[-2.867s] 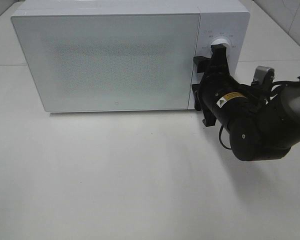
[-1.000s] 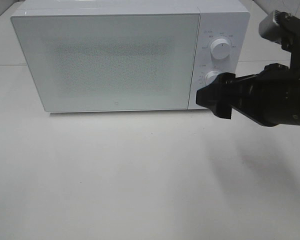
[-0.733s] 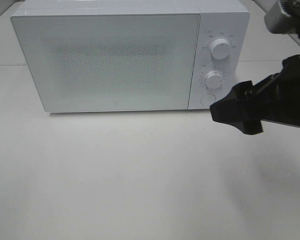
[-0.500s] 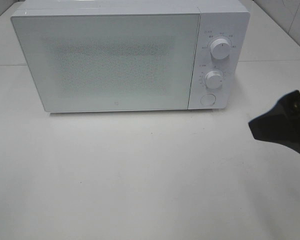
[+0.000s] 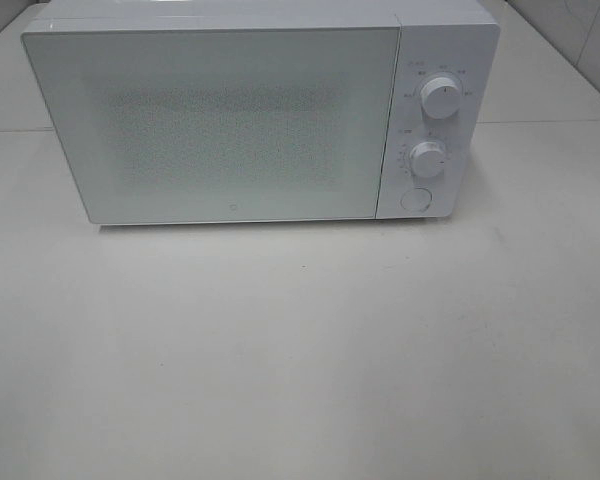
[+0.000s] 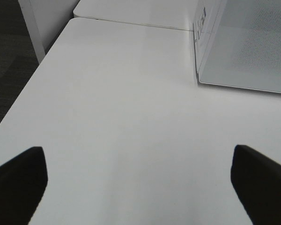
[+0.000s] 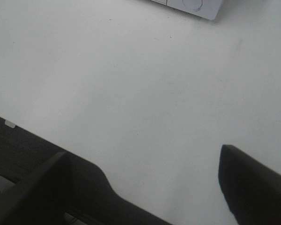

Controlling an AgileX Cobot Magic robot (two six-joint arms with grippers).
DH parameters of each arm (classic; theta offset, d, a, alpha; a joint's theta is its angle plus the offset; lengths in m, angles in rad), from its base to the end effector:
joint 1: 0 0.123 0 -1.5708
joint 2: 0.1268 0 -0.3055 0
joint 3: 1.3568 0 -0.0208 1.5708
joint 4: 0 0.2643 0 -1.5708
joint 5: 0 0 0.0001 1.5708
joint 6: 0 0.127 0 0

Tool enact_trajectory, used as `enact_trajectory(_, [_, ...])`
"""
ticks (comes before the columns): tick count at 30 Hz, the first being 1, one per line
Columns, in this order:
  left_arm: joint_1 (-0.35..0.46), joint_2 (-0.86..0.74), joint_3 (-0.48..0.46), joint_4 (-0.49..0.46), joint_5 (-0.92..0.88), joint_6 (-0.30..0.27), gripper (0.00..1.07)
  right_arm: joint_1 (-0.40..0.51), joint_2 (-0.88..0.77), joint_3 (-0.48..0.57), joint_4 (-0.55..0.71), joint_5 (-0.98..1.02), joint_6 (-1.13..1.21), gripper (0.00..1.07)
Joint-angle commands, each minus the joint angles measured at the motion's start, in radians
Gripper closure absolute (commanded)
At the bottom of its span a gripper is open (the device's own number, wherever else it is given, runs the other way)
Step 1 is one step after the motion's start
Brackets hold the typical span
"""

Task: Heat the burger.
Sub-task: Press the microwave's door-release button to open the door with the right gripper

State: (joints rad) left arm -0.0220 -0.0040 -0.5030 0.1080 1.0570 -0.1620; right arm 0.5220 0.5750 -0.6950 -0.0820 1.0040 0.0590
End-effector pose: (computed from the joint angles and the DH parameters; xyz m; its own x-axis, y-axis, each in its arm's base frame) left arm 0.0176 0.0115 0.2694 -0.4347 -0.0985 -0.8952 -0.1100 0.9924 -0.0558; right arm 0.0995 0.0471 0.3044 -0.6257 -0.3428 -0.7007 -0.4462 0.8941 -0.0389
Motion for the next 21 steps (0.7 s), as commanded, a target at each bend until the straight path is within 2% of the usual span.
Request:
enact_trajectory(1, [-0.007,-0.021,0.0,-0.004,-0.013,-0.003,0.06,-0.007,-0.064,0.005,-0.013,0.057,0.006,0.29])
enact_trajectory(7, [-0.007,-0.021,0.0,-0.004,-0.013,-0.003,0.06,-0.01,-0.203,0.022,-0.065,0.074,0.016,0.31])
enact_trajectory(9, [-0.007,-0.021,0.0,-0.004,-0.013,-0.003,0.06,-0.04,-0.244,0.022,-0.077,0.07,0.021,0.31])
enact_trajectory(10, [-0.007,-0.021,0.0,-0.004,-0.013,-0.003,0.06,-0.092,-0.283,0.022,-0.093,0.062,0.02,0.31])
enact_trajectory(11, [-0.007,-0.021,0.0,-0.004,-0.013,-0.003,0.06,-0.092,-0.283,0.022,-0.093,0.062,0.02,0.31])
enact_trajectory(13, [-0.007,-0.021,0.0,-0.004,-0.013,-0.003,0.06,-0.159,-0.338,0.022,-0.107,0.051,0.02,0.31])
enact_trajectory(17, [-0.007,-0.021,0.0,-0.004,-0.013,-0.003,0.06,-0.198,-0.388,0.033,-0.098,0.031,0.039,0.31])
enact_trajectory(21, [-0.007,-0.021,0.0,-0.004,-0.013,-0.003,0.06,-0.283,-0.466,0.094,-0.074,0.012,0.067,0.31])
